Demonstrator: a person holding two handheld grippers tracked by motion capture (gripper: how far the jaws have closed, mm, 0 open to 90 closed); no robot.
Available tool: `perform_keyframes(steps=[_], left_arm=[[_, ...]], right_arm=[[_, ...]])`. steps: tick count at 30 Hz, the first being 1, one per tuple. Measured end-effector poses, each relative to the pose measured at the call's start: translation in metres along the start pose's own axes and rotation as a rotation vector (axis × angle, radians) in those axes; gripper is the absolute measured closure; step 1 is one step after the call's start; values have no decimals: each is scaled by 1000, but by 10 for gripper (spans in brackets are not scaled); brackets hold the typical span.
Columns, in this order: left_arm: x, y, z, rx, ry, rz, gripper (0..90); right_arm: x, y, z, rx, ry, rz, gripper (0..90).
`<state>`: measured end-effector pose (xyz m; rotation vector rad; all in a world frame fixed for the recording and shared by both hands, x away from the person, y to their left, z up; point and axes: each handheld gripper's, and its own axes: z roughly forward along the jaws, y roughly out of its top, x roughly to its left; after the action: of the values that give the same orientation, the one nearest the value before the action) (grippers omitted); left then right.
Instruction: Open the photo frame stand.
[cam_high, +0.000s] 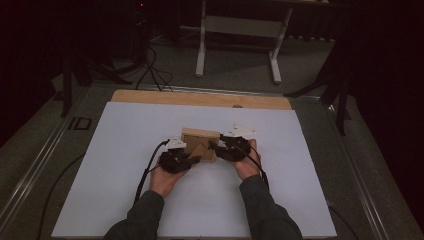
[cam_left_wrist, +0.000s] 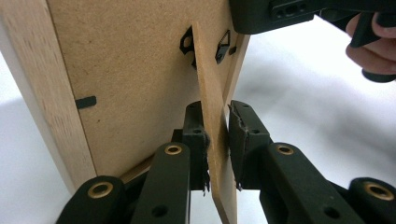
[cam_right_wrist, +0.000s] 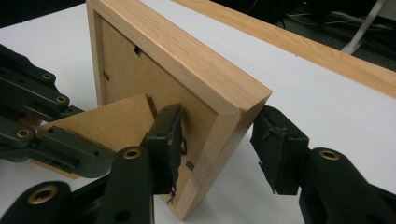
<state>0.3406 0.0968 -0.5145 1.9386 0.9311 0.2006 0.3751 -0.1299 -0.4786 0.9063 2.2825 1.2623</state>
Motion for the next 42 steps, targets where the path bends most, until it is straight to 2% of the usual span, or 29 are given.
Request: perform_keyframes(steps=[5,12,15,20,25,30,42], left_arm=[[-1,-2,0,20,41,26,745],[-1,-3,-1,55,64,61,713],[-2,-3,-3,58,59,69,693],[-1,-2,-10,28,33,54,676],[-2,-4,-11,49,16,62,678],[-1,-6,-13,43,-1,48,681],[-4,-15,-15,32,-16,42,659]], right_arm=[[3,-1,-2,-3,-4,-20,555],[7,-1,-4,-3,8,-41,602],[8,-3,-5,-4,22,-43,599],[9,-4,-7,-1,32,-51,598],[11,-5,-8,-1,51,-55,582],[14,-6,-10,-2,53,-59,579],[21,-12,-17,-3,69,-31,571]])
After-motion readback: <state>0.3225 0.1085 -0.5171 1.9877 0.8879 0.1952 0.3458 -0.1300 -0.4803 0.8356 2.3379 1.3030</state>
